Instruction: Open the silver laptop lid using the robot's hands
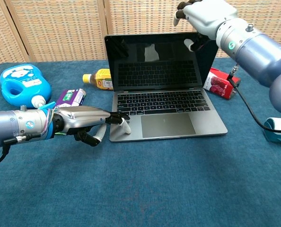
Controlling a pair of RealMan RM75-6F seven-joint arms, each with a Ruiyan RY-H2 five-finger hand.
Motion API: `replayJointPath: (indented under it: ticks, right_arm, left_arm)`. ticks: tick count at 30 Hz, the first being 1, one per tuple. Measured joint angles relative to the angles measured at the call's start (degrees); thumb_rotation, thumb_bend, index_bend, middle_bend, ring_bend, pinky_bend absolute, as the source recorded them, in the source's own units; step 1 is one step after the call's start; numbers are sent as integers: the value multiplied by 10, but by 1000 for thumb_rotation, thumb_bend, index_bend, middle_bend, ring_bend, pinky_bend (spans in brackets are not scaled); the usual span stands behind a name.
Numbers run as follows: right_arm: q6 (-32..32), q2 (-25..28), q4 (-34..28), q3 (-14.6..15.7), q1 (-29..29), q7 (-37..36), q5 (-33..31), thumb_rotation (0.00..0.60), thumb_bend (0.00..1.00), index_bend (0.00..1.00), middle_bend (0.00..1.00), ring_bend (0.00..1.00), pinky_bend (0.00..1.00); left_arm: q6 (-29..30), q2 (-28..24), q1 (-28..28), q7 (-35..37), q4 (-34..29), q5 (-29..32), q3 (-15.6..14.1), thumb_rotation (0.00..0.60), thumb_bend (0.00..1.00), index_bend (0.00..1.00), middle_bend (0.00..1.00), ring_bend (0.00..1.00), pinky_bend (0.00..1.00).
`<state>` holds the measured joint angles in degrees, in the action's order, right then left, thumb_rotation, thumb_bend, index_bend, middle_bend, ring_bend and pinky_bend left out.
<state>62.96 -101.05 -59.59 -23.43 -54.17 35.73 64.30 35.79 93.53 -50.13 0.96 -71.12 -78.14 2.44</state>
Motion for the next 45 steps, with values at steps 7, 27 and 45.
replayJointPath:
  ticks: [7, 27, 45]
  right_arm:
    - [-3, 10, 15, -5, 1, 1, -17, 600, 625, 268, 137, 47, 57]
    - [-32, -12, 95, -34, -45, 15, -76, 600, 609, 267, 136, 48, 57]
    - [0, 6, 46, -20, -41, 12, -65, 600, 602, 267, 136, 48, 57]
  left_arm:
    - [-3, 1, -1, -14, -1, 13, 1, 600, 1000, 204, 34, 117, 119]
    - [-7, 16, -2, -37, 4, 38, -1, 600, 1000, 204, 34, 117, 120]
    - [17, 12, 7, -22, 2, 22, -4, 600, 1000, 201, 34, 117, 120]
